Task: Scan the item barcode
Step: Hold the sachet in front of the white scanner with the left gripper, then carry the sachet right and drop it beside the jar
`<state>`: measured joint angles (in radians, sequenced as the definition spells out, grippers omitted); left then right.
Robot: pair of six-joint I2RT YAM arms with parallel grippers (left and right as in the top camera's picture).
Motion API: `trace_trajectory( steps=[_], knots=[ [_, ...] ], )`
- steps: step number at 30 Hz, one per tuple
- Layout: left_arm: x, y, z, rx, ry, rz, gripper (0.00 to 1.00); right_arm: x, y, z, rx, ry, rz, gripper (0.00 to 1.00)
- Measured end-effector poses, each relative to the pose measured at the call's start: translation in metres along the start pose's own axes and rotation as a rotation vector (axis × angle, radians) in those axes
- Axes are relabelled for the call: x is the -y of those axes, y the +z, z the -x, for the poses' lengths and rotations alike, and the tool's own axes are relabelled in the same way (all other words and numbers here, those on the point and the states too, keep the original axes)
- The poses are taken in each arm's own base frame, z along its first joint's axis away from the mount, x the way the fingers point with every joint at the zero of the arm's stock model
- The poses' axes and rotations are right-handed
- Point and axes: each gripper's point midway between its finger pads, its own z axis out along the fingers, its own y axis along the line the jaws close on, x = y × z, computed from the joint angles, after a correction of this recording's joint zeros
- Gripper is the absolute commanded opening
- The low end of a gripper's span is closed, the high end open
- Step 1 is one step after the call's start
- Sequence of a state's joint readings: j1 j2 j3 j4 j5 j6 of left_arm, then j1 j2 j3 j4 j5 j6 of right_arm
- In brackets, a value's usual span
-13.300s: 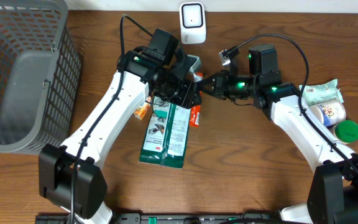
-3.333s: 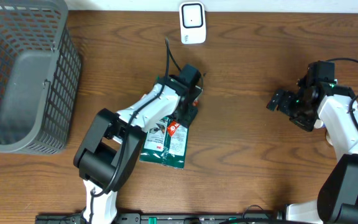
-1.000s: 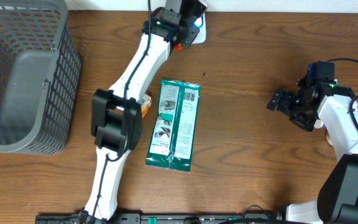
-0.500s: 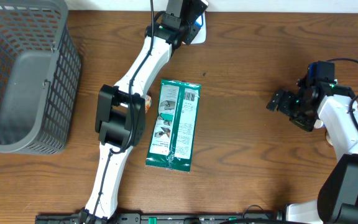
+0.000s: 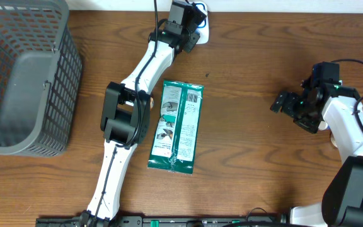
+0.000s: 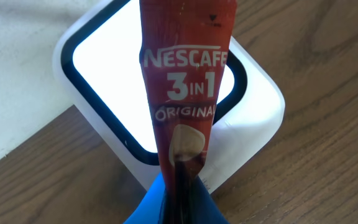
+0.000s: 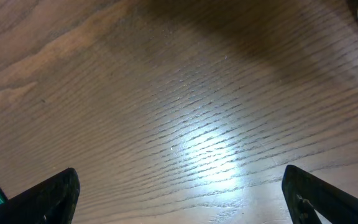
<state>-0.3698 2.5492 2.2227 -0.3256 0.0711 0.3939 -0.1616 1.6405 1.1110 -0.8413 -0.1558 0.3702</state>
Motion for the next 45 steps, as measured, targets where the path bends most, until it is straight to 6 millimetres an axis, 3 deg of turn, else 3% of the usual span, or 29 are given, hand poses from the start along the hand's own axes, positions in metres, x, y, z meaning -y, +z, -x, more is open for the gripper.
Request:
trace_trajectory(
  steps=[16, 23, 26, 28, 33, 36, 39, 42, 45],
  knots=[
    [-0.001, 0.000, 0.002, 0.010, 0.000, 0.004, 0.07, 0.000, 0.000, 0.000, 0.000, 0.000, 0.000, 0.99],
    [0.002, -0.008, -0.011, -0.064, -0.007, -0.005, 0.10, 0.000, 0.000, 0.000, 0.000, 0.000, 0.000, 0.99],
    [0.000, -0.031, -0.001, -0.076, -0.067, -0.006, 0.09, 0.000, 0.000, 0.000, 0.000, 0.000, 0.000, 0.99],
    [-0.001, -0.063, 0.014, -0.080, -0.146, -0.013, 0.08, 0.000, 0.000, 0.000, 0.000, 0.000, 0.000, 0.99],
    [0.017, -0.179, 0.057, -0.071, -0.352, -0.139, 0.08, 0.000, 0.000, 0.000, 0.000, 0.000, 0.000, 0.99],
    [0.043, -0.227, 0.060, -0.117, -0.425, -0.251, 0.08, 0.000, 0.000, 0.000, 0.000, 0.000, 0.000, 0.99],
    [0.078, -0.243, 0.045, -0.223, -0.457, -0.348, 0.08, -0.001, 0.000, 0.003, 0.014, -0.002, 0.006, 0.99],
    [0.112, -0.238, 0.022, -0.348, -0.462, -0.413, 0.08, -0.003, 0.000, 0.005, 0.021, -0.004, 0.014, 0.99],
    [0.140, -0.228, 0.004, -0.431, -0.457, -0.451, 0.08, -0.002, -0.005, -0.008, -0.039, -0.002, 0.027, 0.99]
  ],
)
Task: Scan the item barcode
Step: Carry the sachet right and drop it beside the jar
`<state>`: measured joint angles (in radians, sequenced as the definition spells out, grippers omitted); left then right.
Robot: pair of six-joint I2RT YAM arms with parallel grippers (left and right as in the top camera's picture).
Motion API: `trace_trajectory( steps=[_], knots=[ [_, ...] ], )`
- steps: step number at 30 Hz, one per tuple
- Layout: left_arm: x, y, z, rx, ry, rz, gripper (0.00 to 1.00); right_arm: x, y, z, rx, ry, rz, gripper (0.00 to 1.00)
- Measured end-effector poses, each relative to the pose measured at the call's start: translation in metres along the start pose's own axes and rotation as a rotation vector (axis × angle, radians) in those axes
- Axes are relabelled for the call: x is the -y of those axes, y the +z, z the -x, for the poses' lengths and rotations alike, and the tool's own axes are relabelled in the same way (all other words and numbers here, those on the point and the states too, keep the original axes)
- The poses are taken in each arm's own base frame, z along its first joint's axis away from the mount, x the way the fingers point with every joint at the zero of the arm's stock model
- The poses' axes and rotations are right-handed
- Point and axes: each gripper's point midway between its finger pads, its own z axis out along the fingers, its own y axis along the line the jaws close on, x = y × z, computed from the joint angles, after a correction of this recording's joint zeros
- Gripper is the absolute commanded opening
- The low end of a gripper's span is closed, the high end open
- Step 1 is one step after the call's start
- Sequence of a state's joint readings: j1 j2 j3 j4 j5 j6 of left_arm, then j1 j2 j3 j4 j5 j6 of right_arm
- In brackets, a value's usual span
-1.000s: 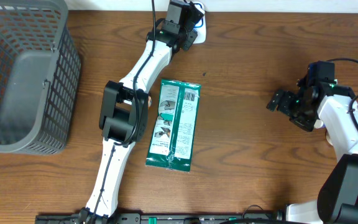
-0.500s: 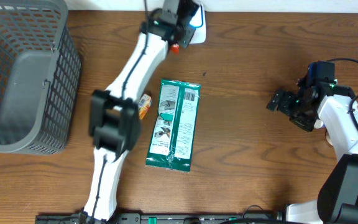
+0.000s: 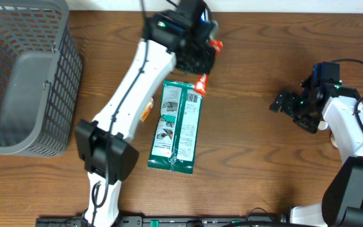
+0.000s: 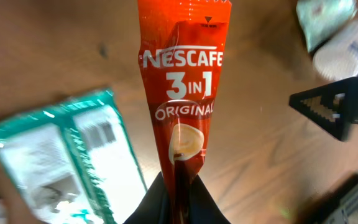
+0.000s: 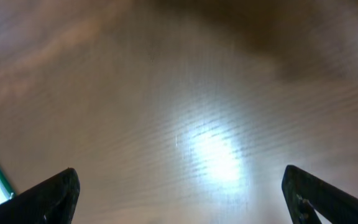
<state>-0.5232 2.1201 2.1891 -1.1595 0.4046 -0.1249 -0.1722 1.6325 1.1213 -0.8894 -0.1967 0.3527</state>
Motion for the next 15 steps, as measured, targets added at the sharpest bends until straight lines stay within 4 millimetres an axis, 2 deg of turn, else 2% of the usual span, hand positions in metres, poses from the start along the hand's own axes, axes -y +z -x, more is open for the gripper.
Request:
trace_trajectory(
  steps=[2, 4, 9, 11, 13, 15],
  knots=[
    [0.009, 0.013, -0.006, -0.023, 0.002, -0.013, 0.08, 0.000, -0.014, -0.001, -0.014, 0.003, 0.021, 0.99],
    [0.020, 0.023, -0.005, -0.009, 0.009, -0.029, 0.08, 0.000, -0.035, 0.010, 0.028, 0.004, 0.043, 0.99],
    [0.063, 0.054, 0.017, 0.110, 0.036, -0.110, 0.08, 0.002, -0.128, 0.040, 0.223, 0.028, 0.100, 0.99],
    [0.082, 0.074, 0.019, 0.132, 0.018, -0.146, 0.08, 0.009, -0.161, 0.044, 0.297, 0.049, 0.110, 0.99],
    [0.100, 0.097, 0.020, 0.145, 0.004, -0.180, 0.08, 0.016, -0.186, 0.044, 0.355, 0.071, 0.113, 0.99],
    [0.119, 0.121, 0.021, 0.163, -0.001, -0.219, 0.10, 0.020, -0.197, 0.041, 0.380, 0.081, 0.114, 0.99]
  ],
)
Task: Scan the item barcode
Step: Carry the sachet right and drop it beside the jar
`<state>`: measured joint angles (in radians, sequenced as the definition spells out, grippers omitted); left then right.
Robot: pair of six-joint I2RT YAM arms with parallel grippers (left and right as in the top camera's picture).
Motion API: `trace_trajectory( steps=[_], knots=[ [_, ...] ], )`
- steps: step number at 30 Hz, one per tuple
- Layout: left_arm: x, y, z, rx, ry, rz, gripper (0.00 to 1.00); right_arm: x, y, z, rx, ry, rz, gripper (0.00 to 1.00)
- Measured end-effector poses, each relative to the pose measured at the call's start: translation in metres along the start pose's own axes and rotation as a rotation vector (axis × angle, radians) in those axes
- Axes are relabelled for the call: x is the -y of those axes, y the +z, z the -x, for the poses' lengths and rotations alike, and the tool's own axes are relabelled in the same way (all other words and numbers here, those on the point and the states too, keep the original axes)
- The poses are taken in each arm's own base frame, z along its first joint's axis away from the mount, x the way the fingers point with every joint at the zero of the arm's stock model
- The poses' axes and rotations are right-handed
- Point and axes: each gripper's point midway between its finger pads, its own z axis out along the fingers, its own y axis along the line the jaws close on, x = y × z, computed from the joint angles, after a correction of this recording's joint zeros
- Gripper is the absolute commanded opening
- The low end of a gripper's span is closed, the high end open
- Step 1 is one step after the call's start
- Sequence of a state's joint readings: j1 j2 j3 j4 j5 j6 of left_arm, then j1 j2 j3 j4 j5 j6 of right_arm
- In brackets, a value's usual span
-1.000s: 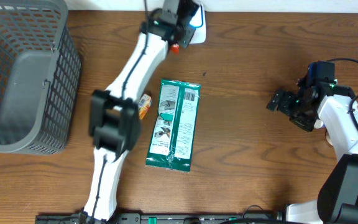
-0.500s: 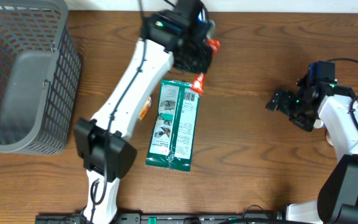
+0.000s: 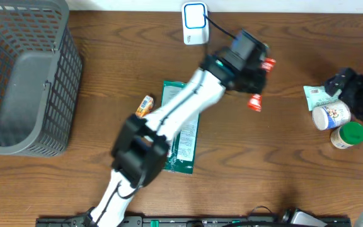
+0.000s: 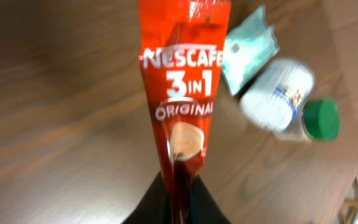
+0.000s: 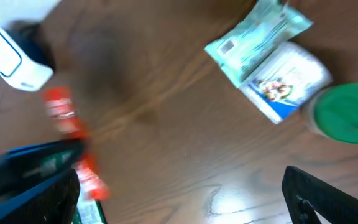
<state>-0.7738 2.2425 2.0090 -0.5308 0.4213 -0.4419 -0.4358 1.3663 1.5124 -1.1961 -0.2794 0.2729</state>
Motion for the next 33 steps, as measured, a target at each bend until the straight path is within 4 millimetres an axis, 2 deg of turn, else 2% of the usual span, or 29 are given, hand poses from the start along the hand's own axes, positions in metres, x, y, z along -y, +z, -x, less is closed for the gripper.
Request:
trace_trajectory(
  steps=[2, 4, 5, 6, 7, 8, 11, 14, 16, 19, 21, 24, 26, 28, 29, 30, 31, 33],
  knots=[
    [0.014, 0.032, -0.007, 0.016, 0.002, -0.043, 0.11, 0.001, -0.005, -0.003, 0.001, 0.000, 0.000, 0.99],
    [0.027, 0.060, -0.019, 0.019, 0.005, -0.079, 0.17, 0.000, -0.005, -0.004, -0.003, -0.002, 0.002, 0.99],
    [0.035, 0.074, -0.024, 0.026, 0.018, -0.103, 0.42, 0.000, -0.005, -0.005, -0.007, -0.002, 0.002, 0.99],
    [0.042, 0.085, -0.028, 0.036, 0.024, -0.125, 0.61, 0.000, -0.005, -0.005, -0.007, -0.002, 0.001, 0.99],
    [0.050, 0.095, -0.033, 0.044, 0.038, -0.147, 0.73, 0.000, -0.005, -0.005, -0.008, -0.002, 0.002, 0.99],
    [0.058, 0.104, -0.040, 0.048, 0.053, -0.167, 0.78, 0.000, -0.005, -0.005, -0.008, -0.004, 0.001, 0.99],
    [0.077, 0.120, -0.058, 0.040, 0.089, -0.202, 0.79, 0.001, -0.005, -0.007, -0.015, -0.006, 0.000, 0.99],
    [0.085, 0.122, -0.064, 0.040, 0.116, -0.209, 0.79, 0.001, -0.005, -0.009, -0.024, -0.013, -0.002, 0.99],
    [0.083, 0.122, -0.062, 0.044, 0.119, -0.203, 0.79, 0.001, -0.005, -0.010, -0.025, -0.018, -0.002, 0.99],
    [0.067, 0.119, -0.057, 0.040, 0.104, -0.158, 0.79, 0.001, -0.005, -0.012, -0.033, -0.020, -0.001, 0.99],
    [0.050, 0.110, -0.053, 0.025, 0.084, -0.104, 0.79, 0.001, -0.005, -0.014, -0.045, -0.020, 0.004, 0.99],
    [0.024, 0.081, -0.042, 0.007, 0.064, 0.008, 0.79, -0.003, -0.006, -0.018, -0.061, -0.024, 0.028, 0.99],
    [0.009, 0.049, -0.033, -0.001, 0.070, 0.091, 0.79, -0.007, -0.006, -0.020, -0.073, -0.031, 0.054, 0.99],
    [-0.004, 0.008, -0.023, -0.001, 0.091, 0.181, 0.79, -0.013, -0.006, -0.023, -0.084, -0.035, 0.084, 0.99],
    [-0.013, -0.016, -0.020, -0.004, 0.101, 0.233, 0.74, -0.016, -0.006, -0.024, -0.089, -0.040, 0.102, 0.99],
    [-0.021, -0.036, -0.018, -0.010, 0.104, 0.281, 0.56, -0.020, -0.006, -0.025, -0.095, -0.046, 0.120, 0.99],
    [-0.031, -0.059, -0.018, -0.021, 0.106, 0.339, 0.44, -0.024, -0.006, -0.028, -0.103, -0.056, 0.133, 0.99],
    [-0.052, -0.092, -0.021, -0.053, 0.112, 0.432, 0.28, -0.033, -0.003, -0.034, -0.124, -0.081, 0.156, 0.99]
  ],
)
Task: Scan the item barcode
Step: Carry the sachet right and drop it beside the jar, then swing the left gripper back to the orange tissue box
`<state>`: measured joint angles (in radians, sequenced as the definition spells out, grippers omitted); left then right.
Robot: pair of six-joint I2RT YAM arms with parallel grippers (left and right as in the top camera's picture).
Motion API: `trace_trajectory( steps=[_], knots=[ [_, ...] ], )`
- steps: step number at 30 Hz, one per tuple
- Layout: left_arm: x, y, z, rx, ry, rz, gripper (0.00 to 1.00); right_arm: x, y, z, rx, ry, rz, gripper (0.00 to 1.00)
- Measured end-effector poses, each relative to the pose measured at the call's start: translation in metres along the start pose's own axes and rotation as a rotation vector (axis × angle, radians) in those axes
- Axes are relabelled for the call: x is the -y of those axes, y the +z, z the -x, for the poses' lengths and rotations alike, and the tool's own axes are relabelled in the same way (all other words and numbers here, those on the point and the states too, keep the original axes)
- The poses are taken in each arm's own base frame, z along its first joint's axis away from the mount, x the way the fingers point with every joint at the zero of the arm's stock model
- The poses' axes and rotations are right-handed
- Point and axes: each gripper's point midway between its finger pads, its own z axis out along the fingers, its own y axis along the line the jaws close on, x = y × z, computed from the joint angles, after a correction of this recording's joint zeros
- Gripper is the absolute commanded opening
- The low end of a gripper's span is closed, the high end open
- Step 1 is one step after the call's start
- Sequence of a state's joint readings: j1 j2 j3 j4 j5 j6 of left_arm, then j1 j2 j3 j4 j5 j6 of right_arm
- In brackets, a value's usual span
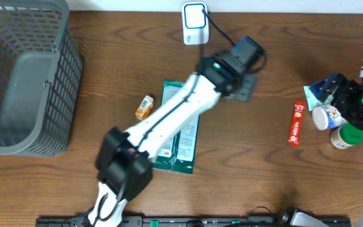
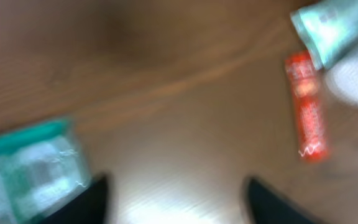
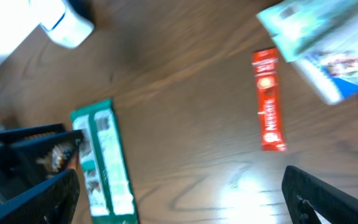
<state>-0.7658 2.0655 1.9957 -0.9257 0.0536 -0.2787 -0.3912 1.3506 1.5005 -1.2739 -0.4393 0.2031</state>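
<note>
The red Nescafé 3-in-1 sachet [image 1: 296,123] lies flat on the wooden table, right of centre; it also shows as the sachet [image 2: 306,106] and the sachet [image 3: 269,109] in the wrist views. My left gripper [image 1: 242,86] hangs open and empty to the sachet's left, its blurred dark fingers [image 2: 87,200] wide apart. The white scanner [image 1: 194,22] stands at the back edge. My right gripper [image 1: 334,89] is open just right of the sachet, with nothing between its fingers [image 3: 37,199].
A green packet [image 1: 178,126] lies mid-table with a small orange item [image 1: 145,106] to its left. The grey basket [image 1: 24,75] fills the far left. A teal pouch [image 1: 314,93], a white can [image 1: 326,116] and a green-lidded jar [image 1: 348,135] crowd the right edge.
My left gripper was shut on the sachet above the table's right half. Now it is open, the sachet lies on the table beside the right-hand items, and the right gripper has shifted slightly.
My left gripper held the sachet over the scanner at the back. Then it held it above the top of the green packet, then further right toward the cans. Now the sachet rests on the table near the right arm and the left gripper is empty.
</note>
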Motion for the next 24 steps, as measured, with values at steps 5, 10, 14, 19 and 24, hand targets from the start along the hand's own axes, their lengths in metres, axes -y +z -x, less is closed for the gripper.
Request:
trace_trajectory(
  steps=[5, 10, 14, 19, 24],
  knots=[
    [-0.082, -0.025, -0.040, -0.201, -0.033, 0.185, 0.07, -0.027, 0.029, -0.025, -0.090, -0.094, 0.061, 0.99],
    [-0.145, -0.041, -0.072, -0.370, -0.102, 0.272, 0.07, -0.047, 0.078, -0.064, -0.187, -0.178, 0.113, 0.99],
    [-0.183, -0.049, -0.076, -0.394, -0.171, 0.295, 0.14, -0.058, 0.117, -0.100, -0.245, -0.203, 0.146, 0.99],
    [-0.226, -0.058, -0.081, -0.398, -0.288, 0.296, 0.50, -0.071, 0.152, -0.151, -0.304, -0.263, 0.164, 0.99],
    [-0.244, -0.057, -0.093, -0.433, -0.348, 0.235, 0.63, -0.068, 0.167, -0.170, -0.286, -0.305, 0.095, 0.99]
  ],
)
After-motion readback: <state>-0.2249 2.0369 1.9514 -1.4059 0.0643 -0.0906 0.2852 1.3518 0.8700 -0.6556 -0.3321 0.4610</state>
